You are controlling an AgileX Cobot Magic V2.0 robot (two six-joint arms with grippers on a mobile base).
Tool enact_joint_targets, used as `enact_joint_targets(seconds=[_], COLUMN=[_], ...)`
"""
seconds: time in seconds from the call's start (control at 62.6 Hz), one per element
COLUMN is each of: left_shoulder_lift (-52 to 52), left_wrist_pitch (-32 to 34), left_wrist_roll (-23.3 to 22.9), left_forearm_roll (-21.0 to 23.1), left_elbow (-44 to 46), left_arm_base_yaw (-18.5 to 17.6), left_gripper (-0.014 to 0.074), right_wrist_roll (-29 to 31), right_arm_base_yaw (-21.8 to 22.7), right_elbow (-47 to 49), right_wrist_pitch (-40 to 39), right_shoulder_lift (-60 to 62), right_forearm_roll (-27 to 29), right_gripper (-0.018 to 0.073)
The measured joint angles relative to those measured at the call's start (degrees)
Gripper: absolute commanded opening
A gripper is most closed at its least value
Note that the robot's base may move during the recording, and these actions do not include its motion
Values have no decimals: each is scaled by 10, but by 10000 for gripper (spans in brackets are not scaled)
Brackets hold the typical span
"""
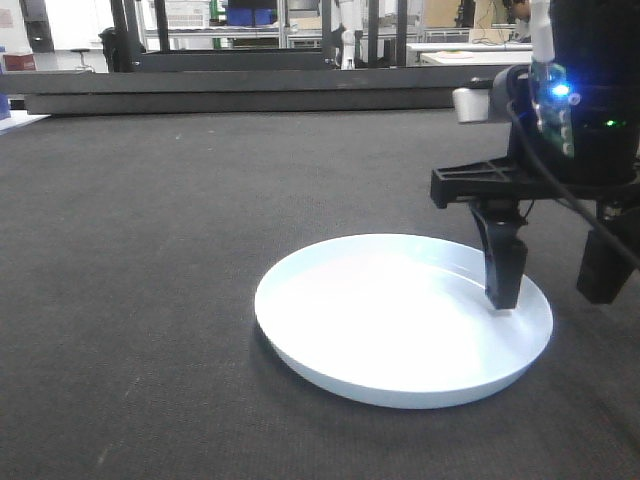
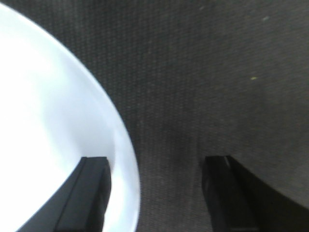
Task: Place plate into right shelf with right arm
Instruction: 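Lower the right gripper onto the white plate's rim and close it, then lift the white plate up off the table with the right gripper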
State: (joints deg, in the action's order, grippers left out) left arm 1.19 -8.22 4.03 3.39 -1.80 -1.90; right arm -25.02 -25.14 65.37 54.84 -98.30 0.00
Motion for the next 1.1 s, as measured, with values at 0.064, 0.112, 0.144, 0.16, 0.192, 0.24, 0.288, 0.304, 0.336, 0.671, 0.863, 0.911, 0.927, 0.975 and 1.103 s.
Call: enact_joint_targets(seconds=[0.064, 0.112, 0.144, 0.16, 0.192, 0.24, 0.288, 0.304, 0.336, 0.671, 0.863, 0.911, 0.927, 0.975, 1.103], left_shoulder_lift=[0, 0, 0, 0, 0, 0, 0, 0, 0, 0, 0, 0, 0, 0, 0], left_wrist_pitch=[0, 0, 0, 0, 0, 0, 0, 0, 0, 0, 0, 0, 0, 0, 0], left_wrist_roll=[0, 0, 0, 0, 0, 0, 0, 0, 0, 0, 0, 0, 0, 0, 0], left_forearm_roll=[0, 0, 0, 0, 0, 0, 0, 0, 0, 0, 0, 0, 0, 0, 0], left_elbow=[0, 0, 0, 0, 0, 0, 0, 0, 0, 0, 0, 0, 0, 0, 0], left_arm_base_yaw=[0, 0, 0, 0, 0, 0, 0, 0, 0, 0, 0, 0, 0, 0, 0], left_gripper=[-47, -47, -47, -47, -47, -47, -47, -47, -47, -47, -47, -47, -47, -47, -47], right_wrist_roll=[0, -1, -1, -1, -1, -1, -1, -1, -1, -1, 22, 35, 40, 55, 98], right_arm_base_yaw=[0, 0, 0, 0, 0, 0, 0, 0, 0, 0, 0, 1, 2, 6, 33], right_elbow=[0, 0, 0, 0, 0, 0, 0, 0, 0, 4, 3, -3, -8, -22, -78], right_wrist_pitch=[-2, -3, -3, -3, -3, -3, -3, -3, -3, 7, 6, -7, -12, -34, -100], right_shoulder_lift=[-3, -3, -4, -4, -4, -4, -4, -4, -4, 0, 49, 66, 75, 99, 168], right_forearm_roll=[7, 7, 8, 8, 8, 8, 8, 8, 8, 13, 15, 15, 15, 15, 19], right_gripper=[517, 511, 496, 477, 445, 383, 288, 275, 216, 55, 54, 54, 54, 54, 54])
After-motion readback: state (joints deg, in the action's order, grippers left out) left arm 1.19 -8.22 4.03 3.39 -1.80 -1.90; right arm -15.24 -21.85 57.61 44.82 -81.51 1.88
